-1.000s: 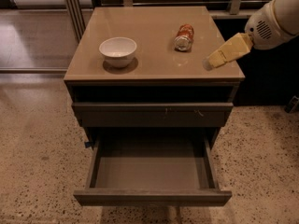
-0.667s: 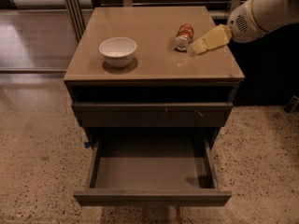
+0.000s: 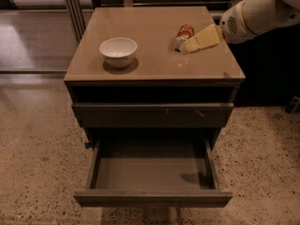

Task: Place coke can into middle drawer

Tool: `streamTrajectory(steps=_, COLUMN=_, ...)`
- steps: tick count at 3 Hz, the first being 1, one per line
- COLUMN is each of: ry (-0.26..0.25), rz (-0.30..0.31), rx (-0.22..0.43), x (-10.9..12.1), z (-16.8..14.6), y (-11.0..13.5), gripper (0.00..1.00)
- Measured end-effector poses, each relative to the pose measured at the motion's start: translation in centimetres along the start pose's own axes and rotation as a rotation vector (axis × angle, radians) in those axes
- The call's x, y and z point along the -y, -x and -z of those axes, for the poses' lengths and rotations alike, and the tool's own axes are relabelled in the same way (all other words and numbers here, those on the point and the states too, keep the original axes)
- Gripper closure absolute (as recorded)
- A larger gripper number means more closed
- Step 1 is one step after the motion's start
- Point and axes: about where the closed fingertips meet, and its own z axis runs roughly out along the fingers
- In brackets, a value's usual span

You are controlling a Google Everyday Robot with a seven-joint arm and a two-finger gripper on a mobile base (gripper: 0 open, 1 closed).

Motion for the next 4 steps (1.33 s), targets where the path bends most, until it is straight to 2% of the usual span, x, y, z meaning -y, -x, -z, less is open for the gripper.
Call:
streamTrajectory(steps=1, ry=-0.007, rz=-0.028, rx=0.092, x=-1.2, z=-5.3, y=4.0, gripper=0.0)
streamTrajectory(steps=2, ry=-0.007, rz=-0.052, rx=0.148, x=-3.3, z=-11.1, y=9.1, gripper=0.0)
streamTrajectory(steps=3, ry=-0.01, rz=-0.056, rx=0.14, x=-2.6, z=-11.5, y=9.2, gripper=0.0)
streamTrajectory(steps=4, ry=-0.015, rz=-0.081, rx=0.109, x=0.8, z=-13.7, y=8.8, gripper=0.0)
